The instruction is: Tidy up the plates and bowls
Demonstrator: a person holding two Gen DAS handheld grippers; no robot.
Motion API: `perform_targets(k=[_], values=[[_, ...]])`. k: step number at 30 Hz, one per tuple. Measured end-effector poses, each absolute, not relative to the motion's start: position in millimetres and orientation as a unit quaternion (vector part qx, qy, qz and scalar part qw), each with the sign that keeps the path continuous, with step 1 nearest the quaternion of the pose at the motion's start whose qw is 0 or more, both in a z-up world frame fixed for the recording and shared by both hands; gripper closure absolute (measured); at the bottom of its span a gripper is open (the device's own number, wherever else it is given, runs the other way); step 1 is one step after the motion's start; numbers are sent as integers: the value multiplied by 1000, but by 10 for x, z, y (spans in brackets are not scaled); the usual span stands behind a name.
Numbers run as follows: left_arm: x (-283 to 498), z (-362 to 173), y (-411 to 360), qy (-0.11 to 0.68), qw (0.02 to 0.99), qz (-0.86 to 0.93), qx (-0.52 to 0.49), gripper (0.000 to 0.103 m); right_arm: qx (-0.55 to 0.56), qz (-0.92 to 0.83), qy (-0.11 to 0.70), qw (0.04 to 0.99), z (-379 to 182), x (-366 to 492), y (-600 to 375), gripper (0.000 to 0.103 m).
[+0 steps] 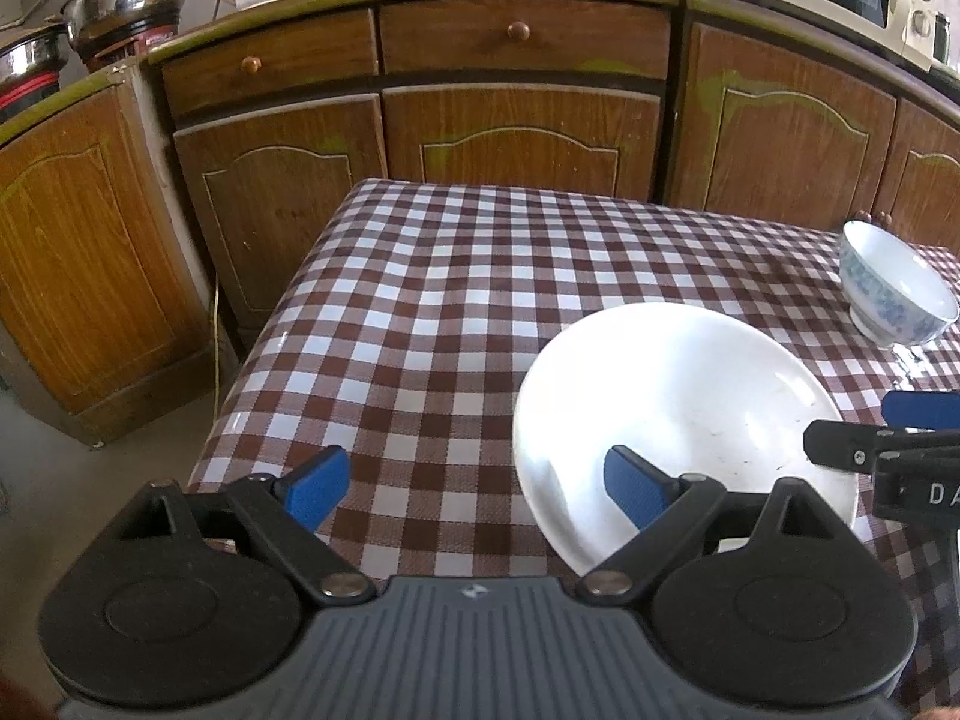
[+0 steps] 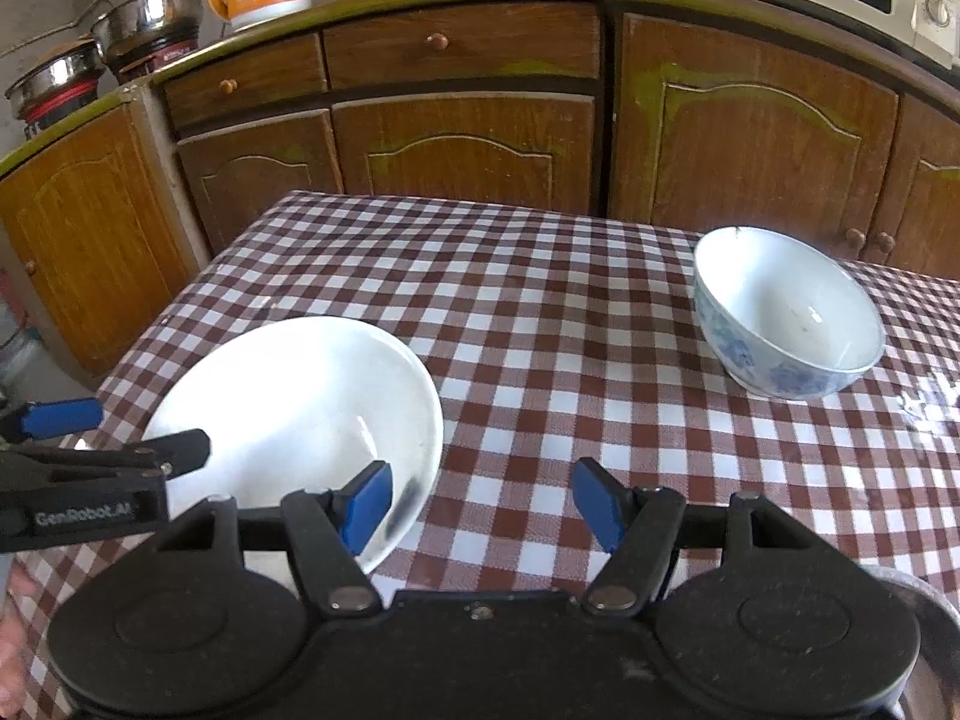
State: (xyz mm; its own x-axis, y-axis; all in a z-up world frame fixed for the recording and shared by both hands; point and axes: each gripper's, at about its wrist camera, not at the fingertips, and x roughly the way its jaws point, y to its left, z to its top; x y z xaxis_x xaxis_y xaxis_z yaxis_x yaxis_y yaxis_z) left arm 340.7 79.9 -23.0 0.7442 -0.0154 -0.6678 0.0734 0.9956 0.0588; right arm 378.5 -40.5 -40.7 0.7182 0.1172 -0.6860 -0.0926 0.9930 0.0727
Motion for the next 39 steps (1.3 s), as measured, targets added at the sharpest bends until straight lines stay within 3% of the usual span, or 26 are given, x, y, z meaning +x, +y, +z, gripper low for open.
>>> perform_targets(k=[15, 22, 24, 26, 27, 29, 39], values=[[3522, -323, 751, 357, 932, -27, 57, 9, 19, 75, 362, 929, -530, 3952, -408, 24], [3606, -404, 746, 366, 929, -33, 49, 22, 26, 89, 364, 927, -579, 4025, -379, 25], [3608, -410, 735, 363, 930, -38, 48, 29, 29, 93, 369, 924, -602, 4044, -362, 30], [3604, -403, 721, 361, 930, -50, 45, 39, 29, 101, 373, 922, -621, 4052, -340, 49], [3601, -395, 709, 361, 930, -56, 42, 49, 32, 105, 371, 922, -622, 4044, -328, 52], [3589, -381, 677, 360, 929, -69, 40, 65, 32, 114, 368, 922, -613, 4024, -288, 77], [3538, -341, 701, 365, 928, -74, 22, 71, 34, 110, 370, 922, -591, 3972, -234, 78]])
